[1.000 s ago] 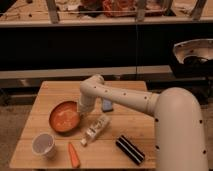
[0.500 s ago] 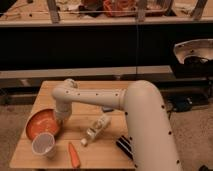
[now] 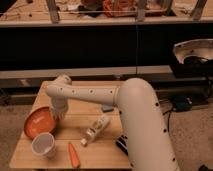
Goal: Drag the ceramic bowl in a circle
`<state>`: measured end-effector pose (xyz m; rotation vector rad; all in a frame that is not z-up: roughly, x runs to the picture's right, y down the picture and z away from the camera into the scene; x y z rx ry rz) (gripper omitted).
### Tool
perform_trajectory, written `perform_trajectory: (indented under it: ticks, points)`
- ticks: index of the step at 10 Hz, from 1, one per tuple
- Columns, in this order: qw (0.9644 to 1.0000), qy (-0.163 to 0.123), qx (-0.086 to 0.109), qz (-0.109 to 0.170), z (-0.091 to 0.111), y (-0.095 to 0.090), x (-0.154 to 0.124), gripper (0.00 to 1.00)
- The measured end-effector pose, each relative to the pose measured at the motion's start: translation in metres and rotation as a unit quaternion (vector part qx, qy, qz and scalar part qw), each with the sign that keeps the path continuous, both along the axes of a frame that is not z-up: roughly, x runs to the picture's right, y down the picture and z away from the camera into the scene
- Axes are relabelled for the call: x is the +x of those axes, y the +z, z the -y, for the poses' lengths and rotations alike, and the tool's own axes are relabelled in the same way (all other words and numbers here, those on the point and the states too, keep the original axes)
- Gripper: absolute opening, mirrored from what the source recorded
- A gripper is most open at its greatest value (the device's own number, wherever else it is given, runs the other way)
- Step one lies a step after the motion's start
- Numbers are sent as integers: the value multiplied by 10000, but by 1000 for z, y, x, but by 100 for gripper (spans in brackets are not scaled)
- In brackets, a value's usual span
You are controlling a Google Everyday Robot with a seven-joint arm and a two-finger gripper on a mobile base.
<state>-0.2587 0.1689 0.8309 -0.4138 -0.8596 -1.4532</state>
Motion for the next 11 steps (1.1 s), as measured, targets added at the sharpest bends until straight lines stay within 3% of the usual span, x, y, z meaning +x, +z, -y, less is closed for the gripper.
perform_trajectory:
  ticks: [4,6,11]
  points:
    - [9994,122,105,-317,56,6,67,0]
    - [9989,75,81,-464,72,14,73,0]
    - [9976,87,54,-687,89,27,77,0]
